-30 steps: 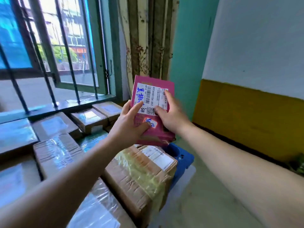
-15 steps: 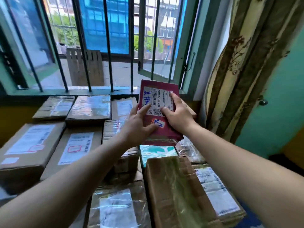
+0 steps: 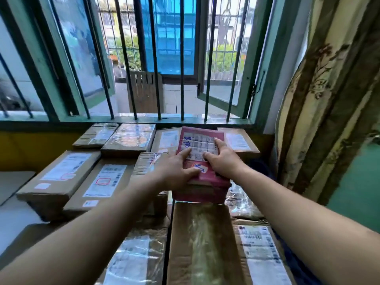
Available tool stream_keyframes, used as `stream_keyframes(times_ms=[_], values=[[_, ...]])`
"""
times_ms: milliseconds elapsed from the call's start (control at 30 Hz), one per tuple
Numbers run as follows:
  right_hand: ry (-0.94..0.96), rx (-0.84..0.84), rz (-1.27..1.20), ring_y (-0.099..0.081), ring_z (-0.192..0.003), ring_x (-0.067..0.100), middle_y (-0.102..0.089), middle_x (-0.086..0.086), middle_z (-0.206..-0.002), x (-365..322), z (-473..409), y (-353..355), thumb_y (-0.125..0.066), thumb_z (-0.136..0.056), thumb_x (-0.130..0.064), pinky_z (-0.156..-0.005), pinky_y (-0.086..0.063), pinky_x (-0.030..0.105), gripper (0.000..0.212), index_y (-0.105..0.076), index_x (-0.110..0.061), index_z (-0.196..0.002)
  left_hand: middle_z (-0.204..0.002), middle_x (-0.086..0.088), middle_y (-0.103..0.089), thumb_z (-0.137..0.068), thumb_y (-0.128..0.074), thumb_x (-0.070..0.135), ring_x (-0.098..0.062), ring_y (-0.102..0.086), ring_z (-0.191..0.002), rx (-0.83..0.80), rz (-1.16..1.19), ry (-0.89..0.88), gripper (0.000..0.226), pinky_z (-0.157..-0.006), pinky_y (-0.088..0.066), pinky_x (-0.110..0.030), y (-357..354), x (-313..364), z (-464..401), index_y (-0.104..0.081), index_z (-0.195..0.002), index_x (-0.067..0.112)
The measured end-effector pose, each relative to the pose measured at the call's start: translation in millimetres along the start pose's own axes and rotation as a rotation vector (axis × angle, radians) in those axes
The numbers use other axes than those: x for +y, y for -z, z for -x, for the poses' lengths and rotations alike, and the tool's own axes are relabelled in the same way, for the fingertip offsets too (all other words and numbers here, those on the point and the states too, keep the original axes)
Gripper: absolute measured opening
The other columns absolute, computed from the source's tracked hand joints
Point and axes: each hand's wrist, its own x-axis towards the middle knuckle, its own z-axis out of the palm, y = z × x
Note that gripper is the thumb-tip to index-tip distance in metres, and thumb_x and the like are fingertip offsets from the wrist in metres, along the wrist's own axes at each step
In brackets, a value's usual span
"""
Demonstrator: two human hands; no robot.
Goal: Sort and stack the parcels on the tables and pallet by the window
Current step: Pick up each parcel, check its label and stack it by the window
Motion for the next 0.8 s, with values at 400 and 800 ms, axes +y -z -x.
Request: stream_keyframes(times_ms=[400, 800], values=[[-0.115, -0.197, 0.191, -0.044, -0.133, 0.033, -0.038, 0.016, -0.149, 11.1, 6.0, -35.7, -0.057, -0.091, -0.051, -0.109, -0.036, 0.036, 0.076, -0.027, -0.024, -0.154, -0.162, -0.007, -0.001, -0.089, -0.051, 0.059, -0.024, -0.012, -0.148, -0.193, -0.145, 0.089, 0.079, -0.120, -0.014, -0.038, -15.6, -26.5, 2.7, -0.020, -0.152, 0.023], [0.190, -0.215, 0.453, -0.032, -0.141, 0.036, -0.025, 0.015, -0.159, -72.1, 12.0, -44.0, -0.051, -0.094, -0.058, -0.115, -0.031, 0.048, 0.072, -0.030, -0.022, -0.153, -0.162, -0.005, -0.002, -0.091, -0.057, 0.047, -0.022, -0.009, -0.148, -0.080, -0.153, 0.189, 0.077, -0.118, -0.012, -0.036, 46.6, -58.5, 54.7, -0.015, -0.153, 0.027]])
